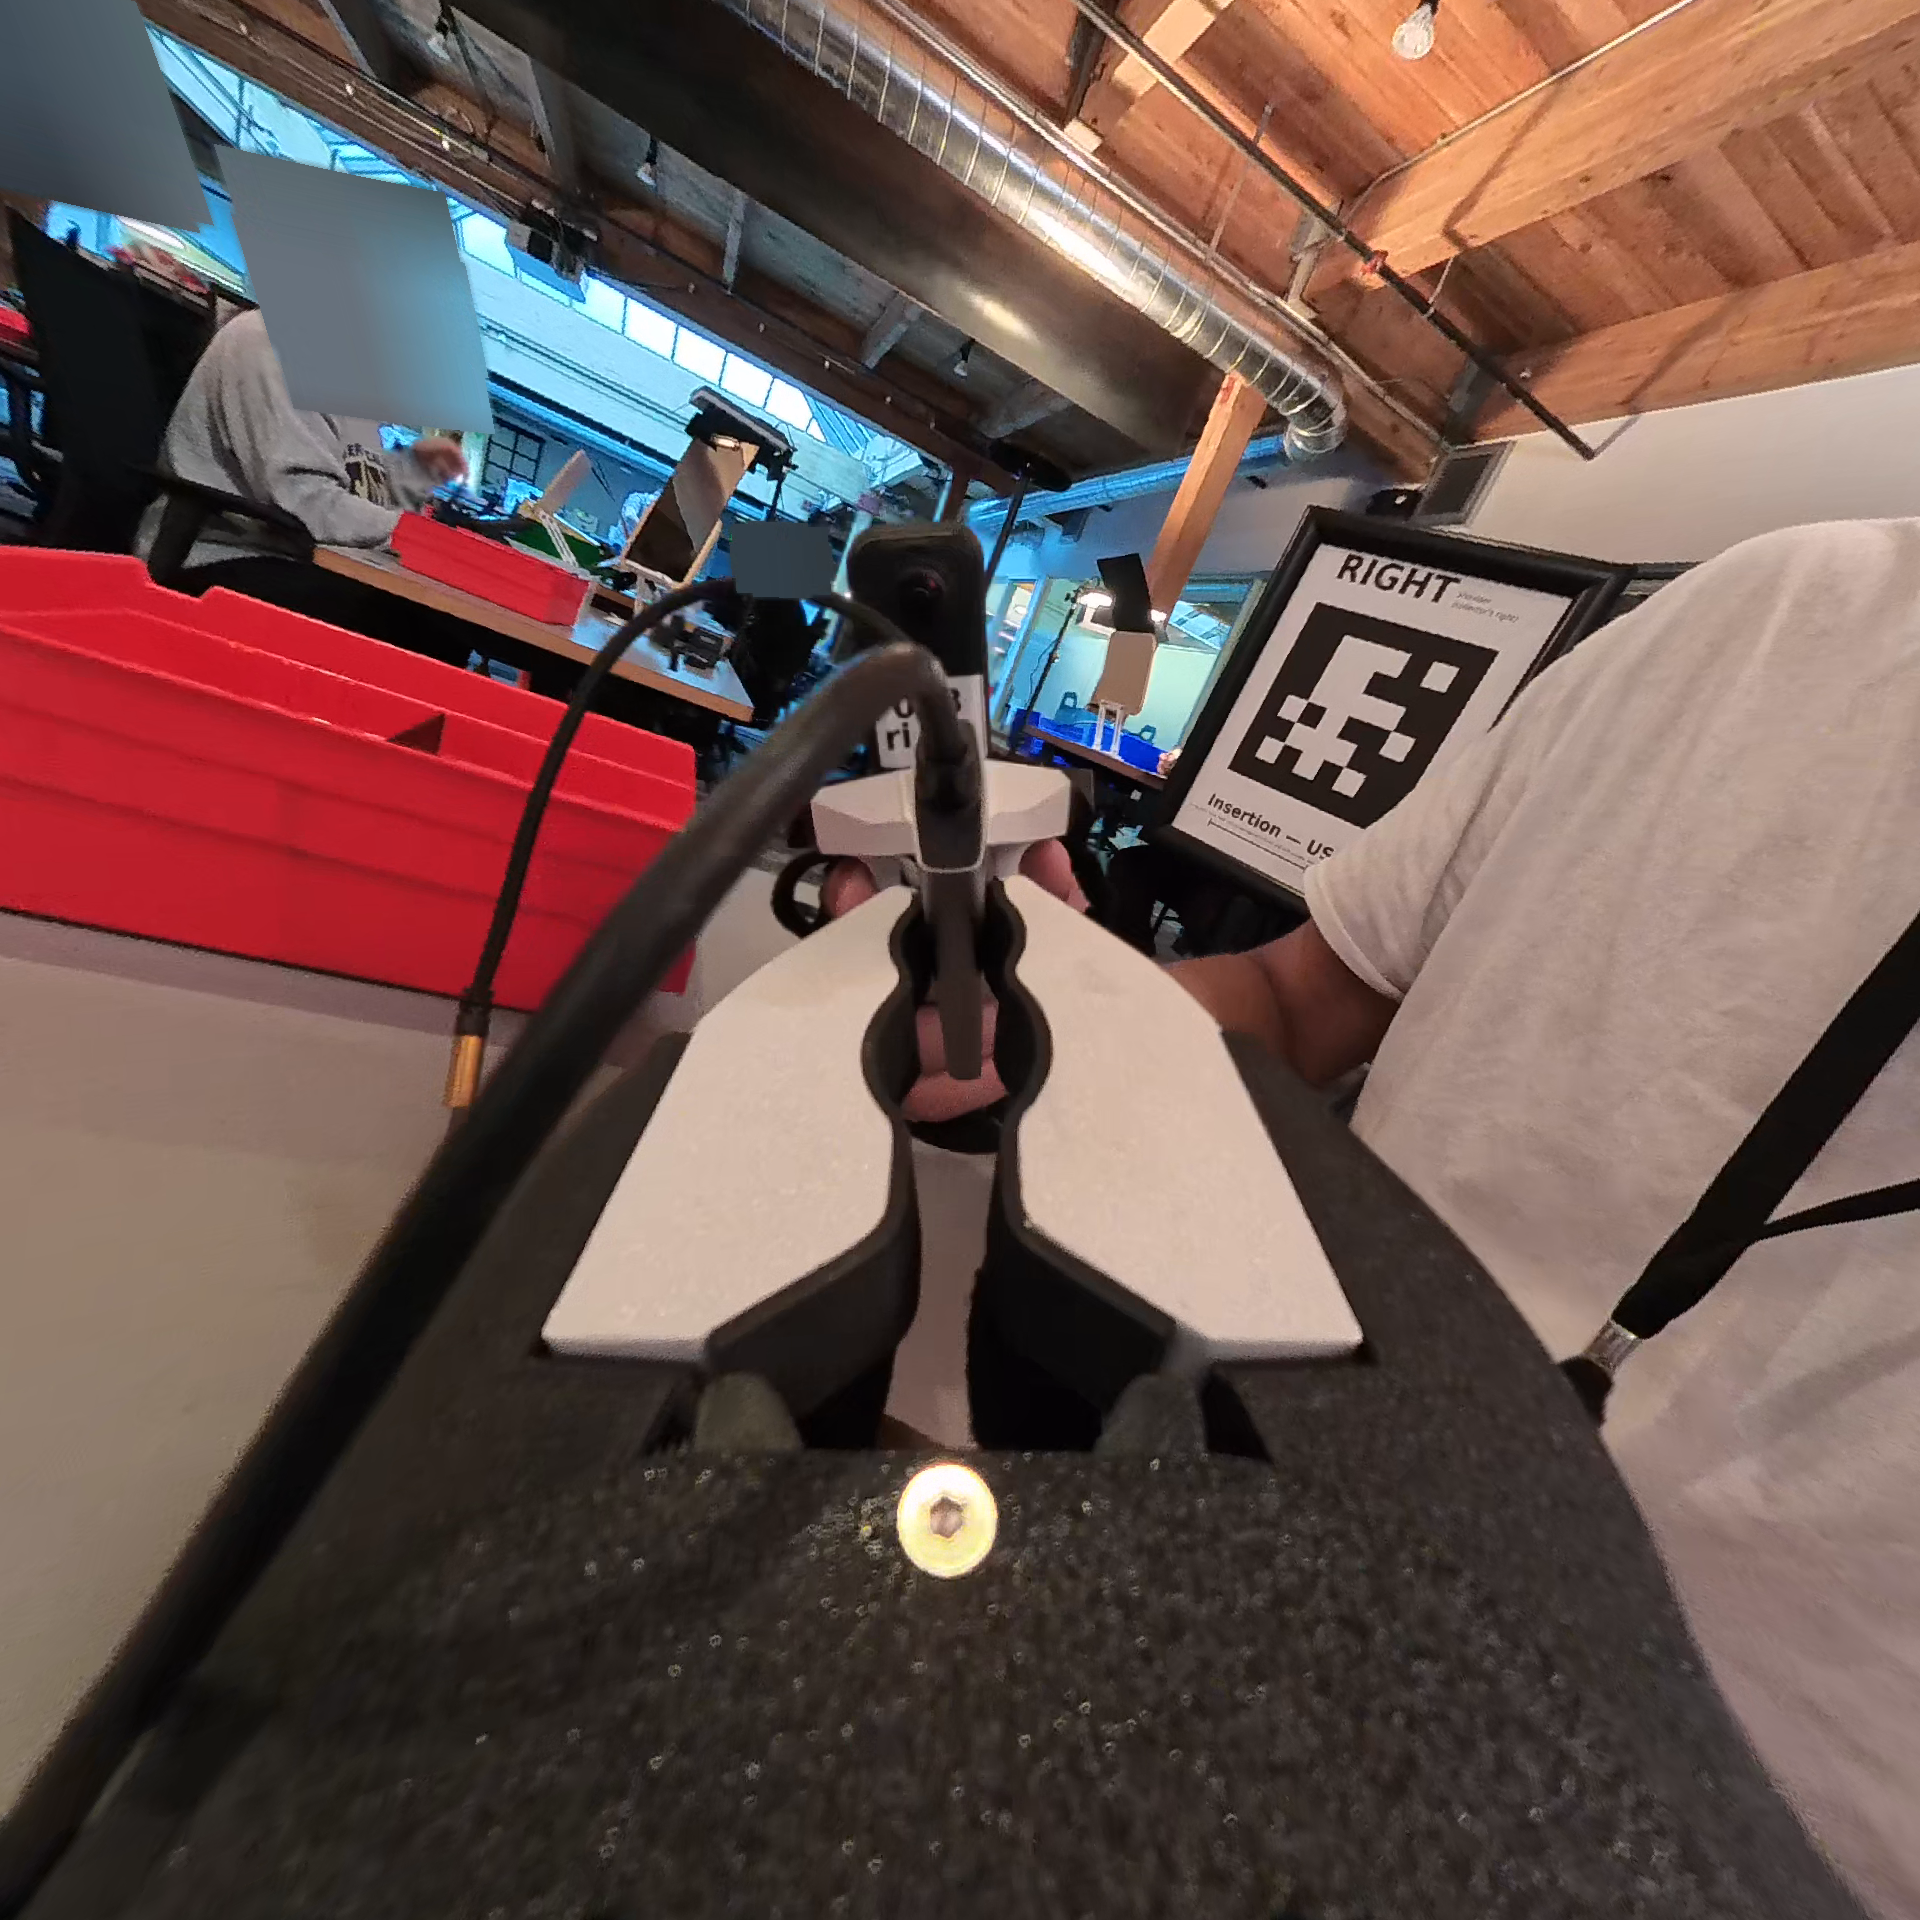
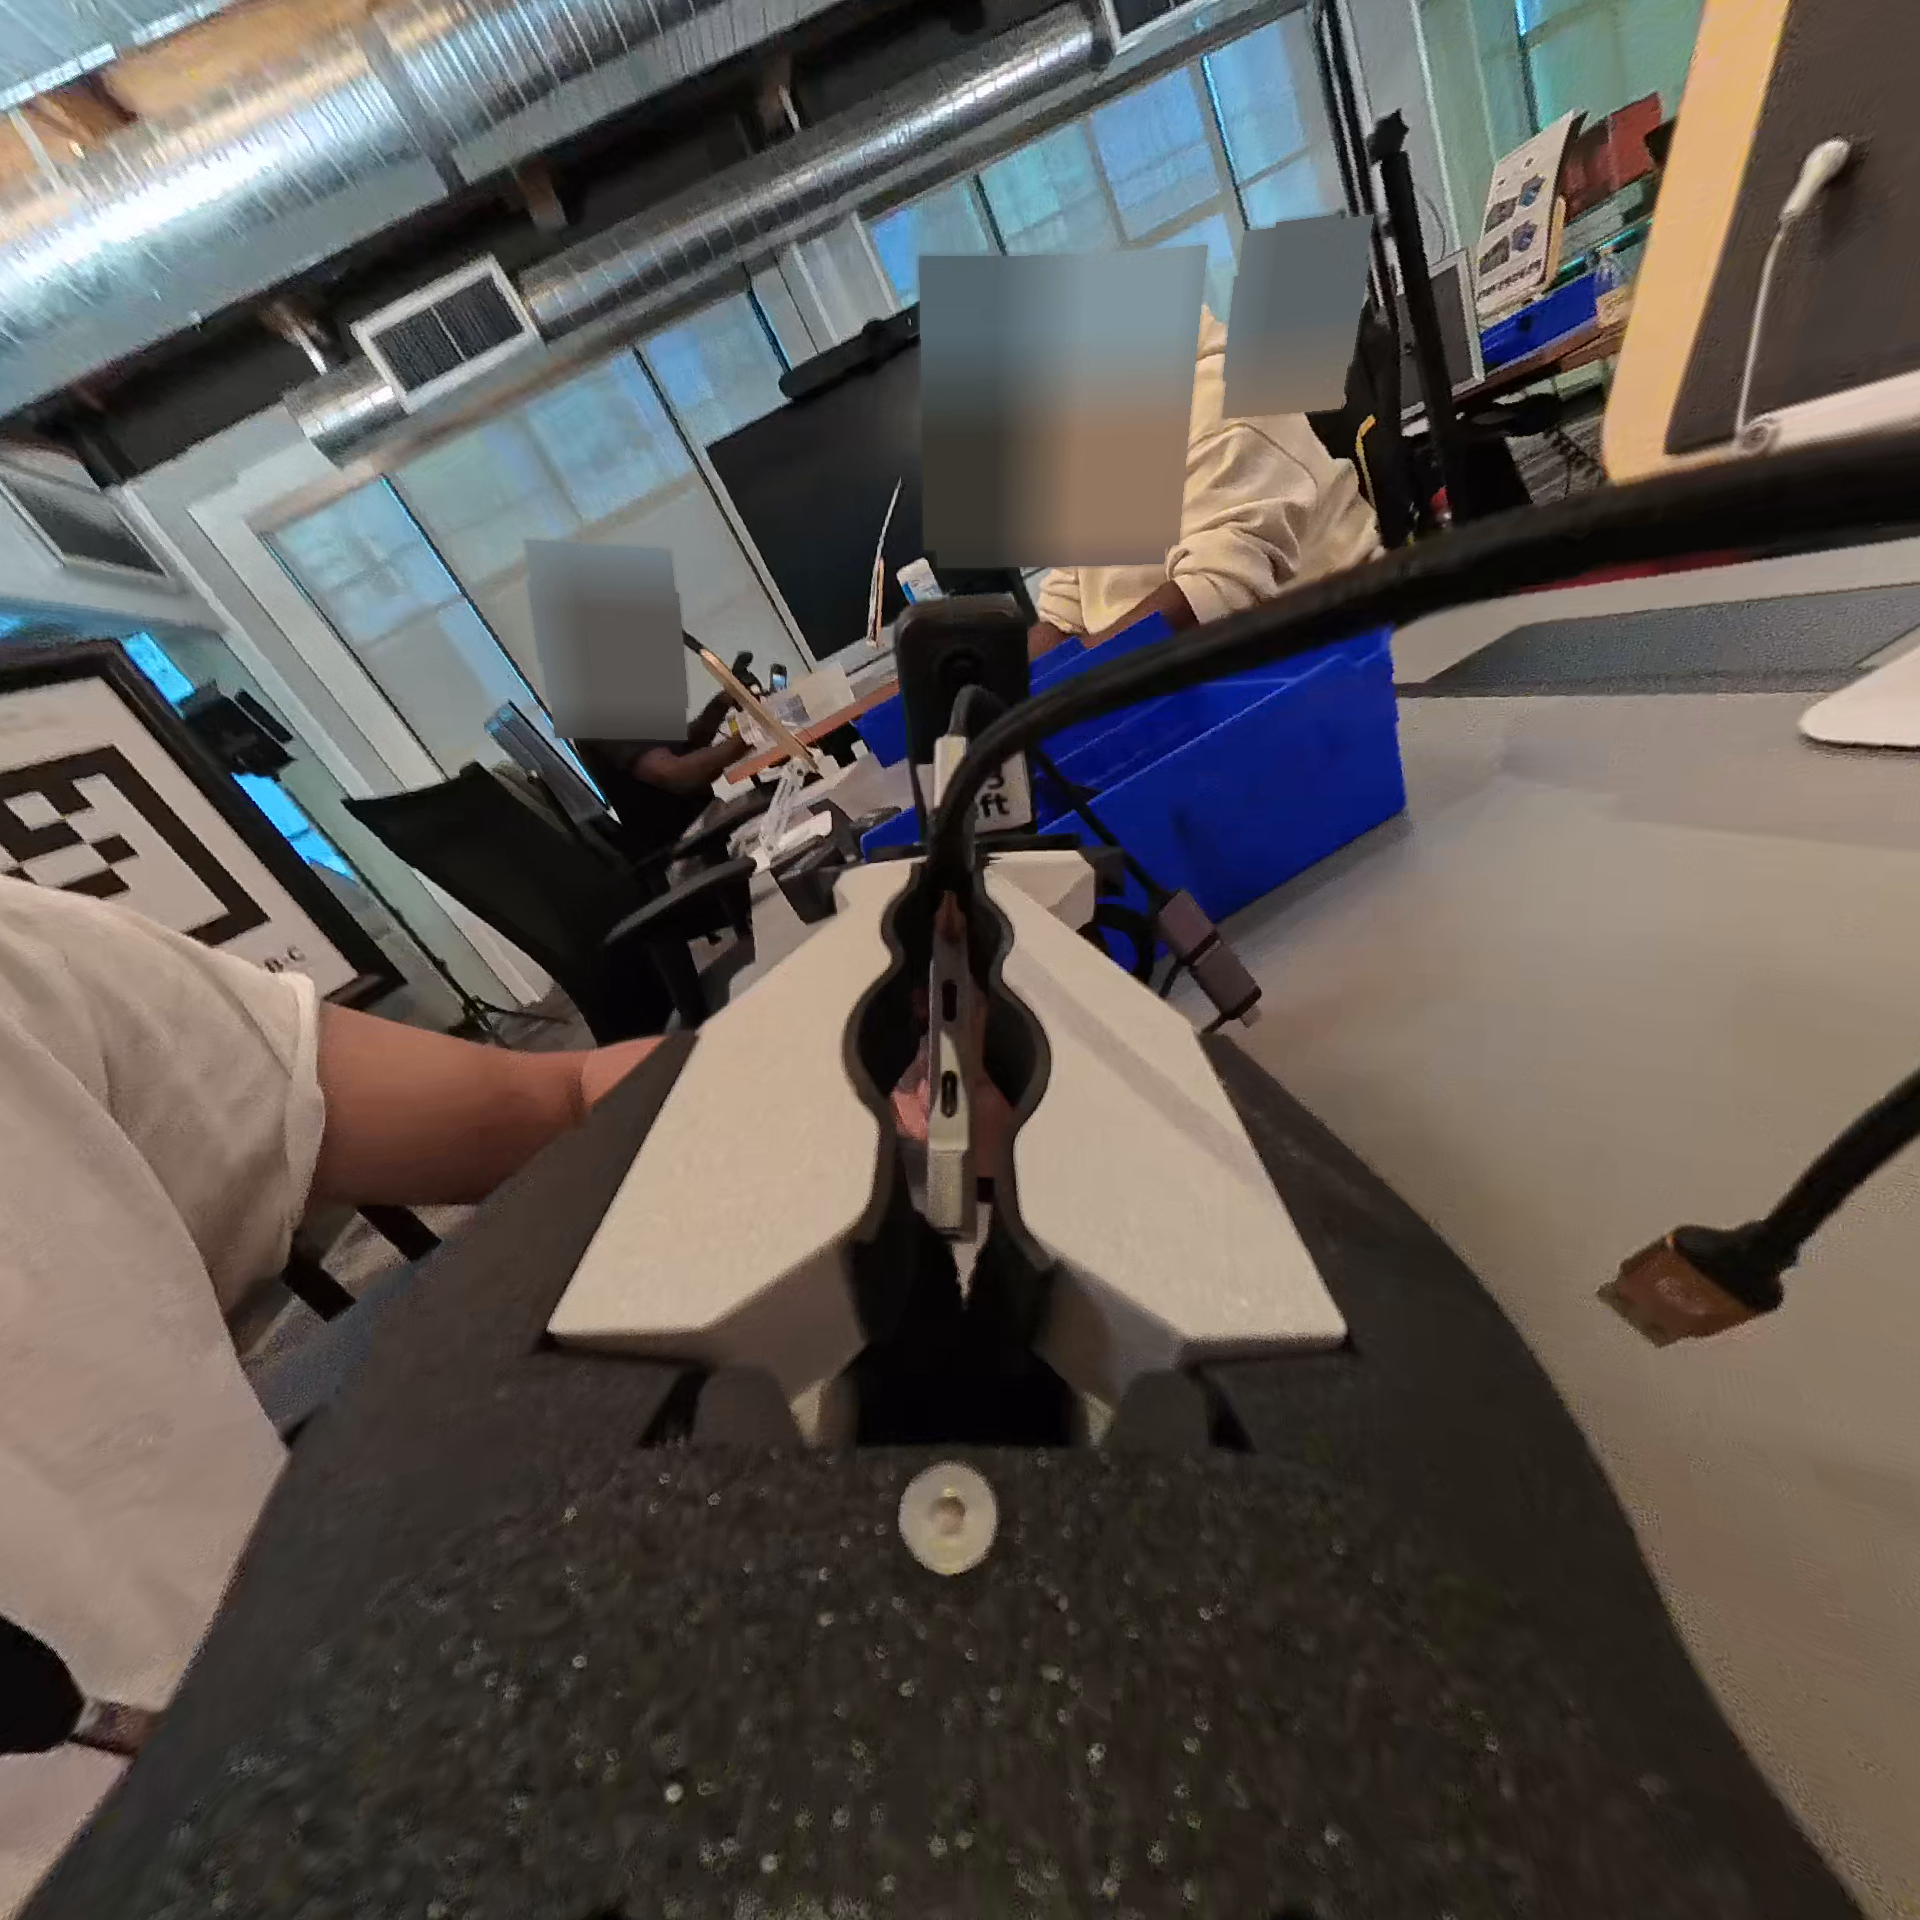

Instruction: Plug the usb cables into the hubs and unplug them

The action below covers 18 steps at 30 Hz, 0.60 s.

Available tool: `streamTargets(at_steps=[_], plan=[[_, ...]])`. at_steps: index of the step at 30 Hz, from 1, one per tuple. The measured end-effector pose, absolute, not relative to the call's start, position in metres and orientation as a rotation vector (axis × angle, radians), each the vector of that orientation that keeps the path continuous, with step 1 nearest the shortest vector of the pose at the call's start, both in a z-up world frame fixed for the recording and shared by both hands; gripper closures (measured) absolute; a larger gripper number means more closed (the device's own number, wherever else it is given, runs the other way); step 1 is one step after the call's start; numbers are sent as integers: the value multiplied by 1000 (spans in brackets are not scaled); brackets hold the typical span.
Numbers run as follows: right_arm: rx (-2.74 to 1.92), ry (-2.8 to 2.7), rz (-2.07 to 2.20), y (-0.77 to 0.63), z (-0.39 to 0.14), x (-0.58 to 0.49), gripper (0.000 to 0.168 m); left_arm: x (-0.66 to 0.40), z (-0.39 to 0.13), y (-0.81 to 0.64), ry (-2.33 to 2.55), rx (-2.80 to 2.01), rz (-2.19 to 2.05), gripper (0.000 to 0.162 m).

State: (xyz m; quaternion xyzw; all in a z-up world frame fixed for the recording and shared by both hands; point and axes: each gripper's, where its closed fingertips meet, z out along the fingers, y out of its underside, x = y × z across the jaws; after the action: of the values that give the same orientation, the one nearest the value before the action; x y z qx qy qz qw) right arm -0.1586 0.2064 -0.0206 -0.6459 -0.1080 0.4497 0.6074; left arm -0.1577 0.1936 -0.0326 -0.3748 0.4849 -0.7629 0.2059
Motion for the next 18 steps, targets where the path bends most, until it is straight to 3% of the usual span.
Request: streamTargets(at_steps=[7, 10, 15, 18], plan=[[-1431, -221, 1017, 209, -13, -159, 166, -157, -27, 193, 1293, -1027, -2152, 152], [-1049, 105, 1074, 200, 53, -65, 164, -152, -61, 178, 1493, -1075, -2013, 152], [-1274, -271, 650, 166, 97, -75, 164, -143, -72, 163, 1500, -1128, -2084, 153], [-1266, -196, 651, 152, 129, -43, 164, -144, -71, 164, 1505, -1136, -2097, 153]])
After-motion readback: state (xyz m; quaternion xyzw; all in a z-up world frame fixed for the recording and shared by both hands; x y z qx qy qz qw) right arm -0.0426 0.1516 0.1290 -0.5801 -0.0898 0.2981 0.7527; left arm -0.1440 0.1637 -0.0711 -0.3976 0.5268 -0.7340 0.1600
